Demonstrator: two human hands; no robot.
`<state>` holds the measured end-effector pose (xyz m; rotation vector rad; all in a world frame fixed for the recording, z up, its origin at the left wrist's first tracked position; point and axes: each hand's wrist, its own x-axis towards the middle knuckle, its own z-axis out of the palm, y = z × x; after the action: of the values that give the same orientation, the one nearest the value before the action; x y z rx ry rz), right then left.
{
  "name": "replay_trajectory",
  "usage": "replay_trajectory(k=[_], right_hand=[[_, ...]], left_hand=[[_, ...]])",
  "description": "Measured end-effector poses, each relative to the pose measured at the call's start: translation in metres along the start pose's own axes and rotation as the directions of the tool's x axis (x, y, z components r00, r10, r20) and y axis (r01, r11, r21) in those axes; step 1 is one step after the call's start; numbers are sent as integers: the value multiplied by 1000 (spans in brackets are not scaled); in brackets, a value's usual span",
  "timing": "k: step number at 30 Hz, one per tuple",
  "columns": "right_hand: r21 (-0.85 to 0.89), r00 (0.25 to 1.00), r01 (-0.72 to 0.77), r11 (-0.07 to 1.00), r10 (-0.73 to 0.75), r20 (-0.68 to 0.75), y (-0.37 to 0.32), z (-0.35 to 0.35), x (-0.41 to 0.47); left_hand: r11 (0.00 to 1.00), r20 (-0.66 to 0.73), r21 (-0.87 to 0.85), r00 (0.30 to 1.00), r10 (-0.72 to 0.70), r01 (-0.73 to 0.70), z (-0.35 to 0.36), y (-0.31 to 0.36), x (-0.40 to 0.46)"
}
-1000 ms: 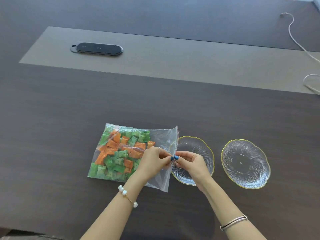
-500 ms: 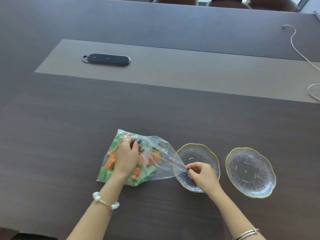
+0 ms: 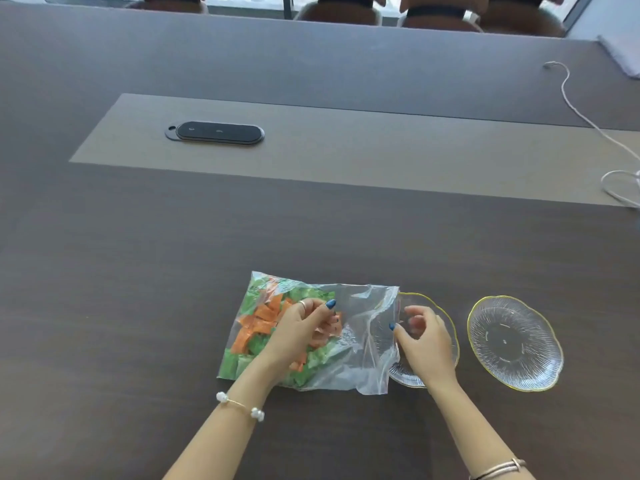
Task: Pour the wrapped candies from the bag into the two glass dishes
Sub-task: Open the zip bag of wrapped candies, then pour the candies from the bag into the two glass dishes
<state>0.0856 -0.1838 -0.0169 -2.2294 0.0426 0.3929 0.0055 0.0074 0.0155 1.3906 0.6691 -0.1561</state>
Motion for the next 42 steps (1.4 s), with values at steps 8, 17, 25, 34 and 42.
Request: replay_trajectory(k=[8,17,25,34,42], right_hand=[[-100,983,-60,993,77,167,-44,28,-23],[202,985,-97,975,65,160,-65,27,-37],[356,1000,-28,934,23,19,-51,-18,-39],[493,997,-76,867,73,25,-21,-60,-23],[523,983,-179,834,127,133,-3,-64,-5]], left_hand=[[653,-511,664,859,39,365,-85,-35,22],[760,-346,607,938,-9,231,-91,-40,27],[941,-256,325,950,179,-90,-66,5,-2],[908,-167,253,909,381,-334,-3,54,-20],[905,-214,278,898,384,-321,18,54,-27]])
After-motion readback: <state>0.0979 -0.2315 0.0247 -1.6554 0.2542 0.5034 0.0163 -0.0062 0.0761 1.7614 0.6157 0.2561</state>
